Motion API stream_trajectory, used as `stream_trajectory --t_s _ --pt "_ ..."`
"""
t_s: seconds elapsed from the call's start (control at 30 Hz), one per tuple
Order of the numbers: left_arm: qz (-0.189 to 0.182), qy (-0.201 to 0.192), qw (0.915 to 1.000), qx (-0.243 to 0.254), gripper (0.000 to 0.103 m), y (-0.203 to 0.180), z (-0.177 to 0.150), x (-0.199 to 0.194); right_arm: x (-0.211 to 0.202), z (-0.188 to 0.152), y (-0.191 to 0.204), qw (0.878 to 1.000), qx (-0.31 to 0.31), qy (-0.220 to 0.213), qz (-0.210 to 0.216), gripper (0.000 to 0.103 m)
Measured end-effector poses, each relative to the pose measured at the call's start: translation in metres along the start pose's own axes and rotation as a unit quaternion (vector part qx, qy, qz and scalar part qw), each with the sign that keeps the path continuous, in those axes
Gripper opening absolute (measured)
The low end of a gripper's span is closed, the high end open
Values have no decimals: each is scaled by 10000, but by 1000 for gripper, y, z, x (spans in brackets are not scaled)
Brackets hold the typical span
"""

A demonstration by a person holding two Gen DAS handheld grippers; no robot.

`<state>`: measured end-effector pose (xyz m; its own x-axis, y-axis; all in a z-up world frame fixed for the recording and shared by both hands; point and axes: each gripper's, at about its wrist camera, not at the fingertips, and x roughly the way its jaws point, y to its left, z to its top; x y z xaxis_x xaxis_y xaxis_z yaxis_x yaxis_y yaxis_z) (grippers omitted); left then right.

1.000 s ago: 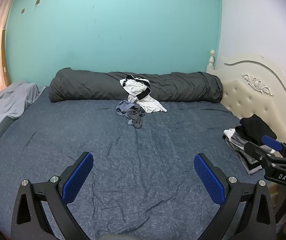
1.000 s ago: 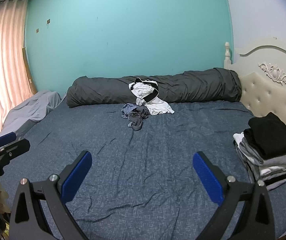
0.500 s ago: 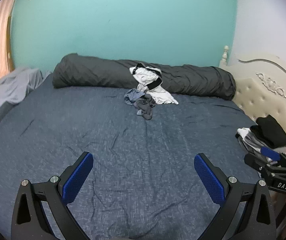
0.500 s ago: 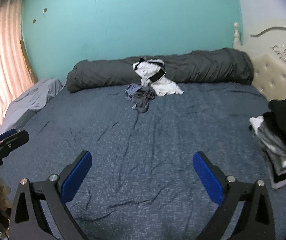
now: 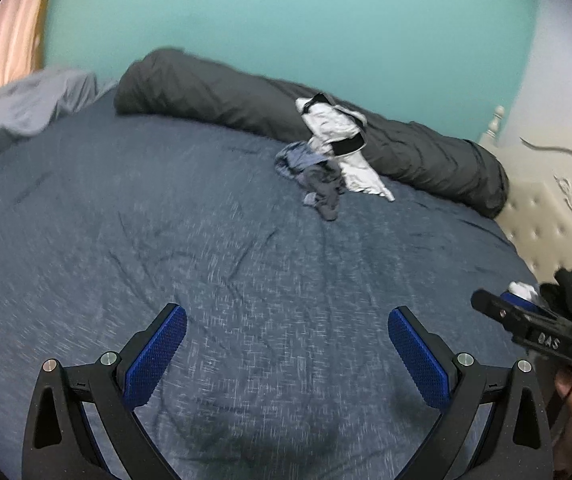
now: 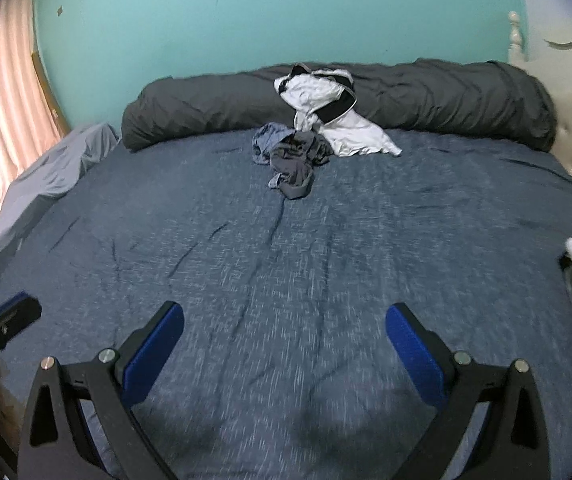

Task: Fold clothes
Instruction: 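Reach the right tool toward the grey shirt in the clothes pile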

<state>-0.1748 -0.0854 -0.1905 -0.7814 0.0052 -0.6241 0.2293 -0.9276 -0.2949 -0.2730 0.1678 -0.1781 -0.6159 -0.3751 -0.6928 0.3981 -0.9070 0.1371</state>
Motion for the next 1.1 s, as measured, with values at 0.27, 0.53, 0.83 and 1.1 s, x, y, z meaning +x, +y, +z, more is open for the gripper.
stream_trajectory --t_s 0.27,0.53,0.83,1.1 --pt "164 266 9971 -695 103 47 -16 70 97 34 -11 9996 -108 208 -162 101" --pt "254 345 9945 -956 103 73 2 121 177 66 -14 9993 -64 303 -213 101" --pt "267 600 9911 -1155 103 88 17 174 261 102 -11 9980 -327 440 -324 100" --pt "118 684 9891 -1297 103 106 16 188 325 125 -8 9969 -316 700 -193 72"
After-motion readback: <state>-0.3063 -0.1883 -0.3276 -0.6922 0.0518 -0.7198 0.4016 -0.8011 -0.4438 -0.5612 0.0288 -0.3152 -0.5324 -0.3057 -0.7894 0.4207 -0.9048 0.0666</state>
